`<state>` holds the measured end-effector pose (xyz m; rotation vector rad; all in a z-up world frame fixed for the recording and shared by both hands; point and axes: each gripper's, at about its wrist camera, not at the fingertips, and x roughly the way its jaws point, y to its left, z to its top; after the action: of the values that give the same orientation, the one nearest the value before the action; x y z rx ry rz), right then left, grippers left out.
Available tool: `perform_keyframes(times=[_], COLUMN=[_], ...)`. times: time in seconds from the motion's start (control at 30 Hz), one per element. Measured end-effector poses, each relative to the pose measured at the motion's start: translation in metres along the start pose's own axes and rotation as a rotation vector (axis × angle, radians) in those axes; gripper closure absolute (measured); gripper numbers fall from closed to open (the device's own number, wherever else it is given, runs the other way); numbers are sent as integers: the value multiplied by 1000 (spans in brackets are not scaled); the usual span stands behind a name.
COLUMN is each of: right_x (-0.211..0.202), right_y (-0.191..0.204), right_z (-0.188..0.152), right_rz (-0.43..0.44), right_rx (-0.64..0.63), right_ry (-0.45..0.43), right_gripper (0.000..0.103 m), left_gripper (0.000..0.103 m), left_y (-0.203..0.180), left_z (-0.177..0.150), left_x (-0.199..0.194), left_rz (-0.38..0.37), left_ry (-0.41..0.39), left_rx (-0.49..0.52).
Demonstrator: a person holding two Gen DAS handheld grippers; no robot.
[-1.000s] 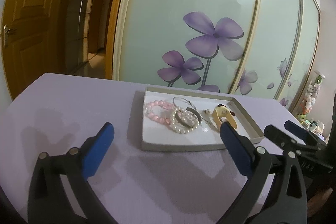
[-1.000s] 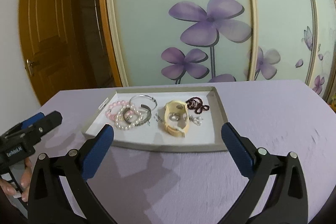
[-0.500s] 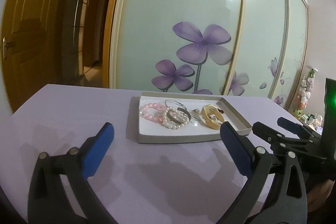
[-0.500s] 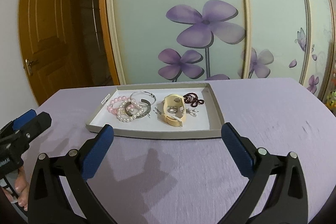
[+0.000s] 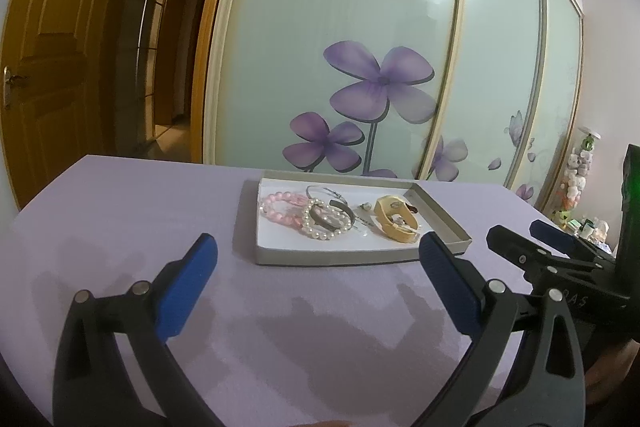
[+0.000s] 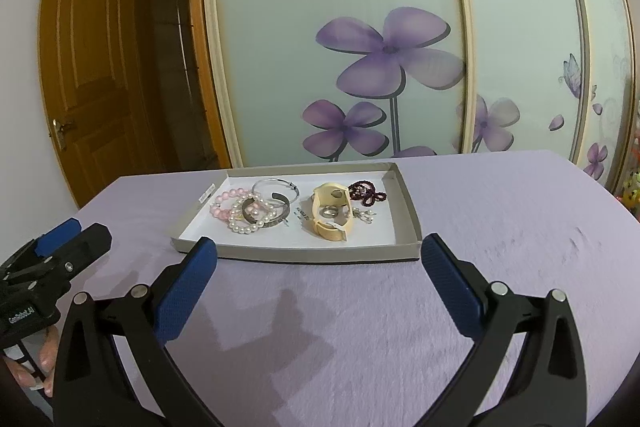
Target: Organize jewelry
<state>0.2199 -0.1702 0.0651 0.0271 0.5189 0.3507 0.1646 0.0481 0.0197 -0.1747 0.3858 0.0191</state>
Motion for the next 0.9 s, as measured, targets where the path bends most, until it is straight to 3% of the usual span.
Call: perform_keyframes(times=[0.9], right_x=[-1], right_y=[1], right_z=[1], right_rz=[25], right_rx=[-2], right_ry=[-6], right_gripper=[1], left_gripper=[2], left_y=[-3], left_z=[-4], left_x=[1], left_rz=[-8], left_ry=[9], left_rx=[1])
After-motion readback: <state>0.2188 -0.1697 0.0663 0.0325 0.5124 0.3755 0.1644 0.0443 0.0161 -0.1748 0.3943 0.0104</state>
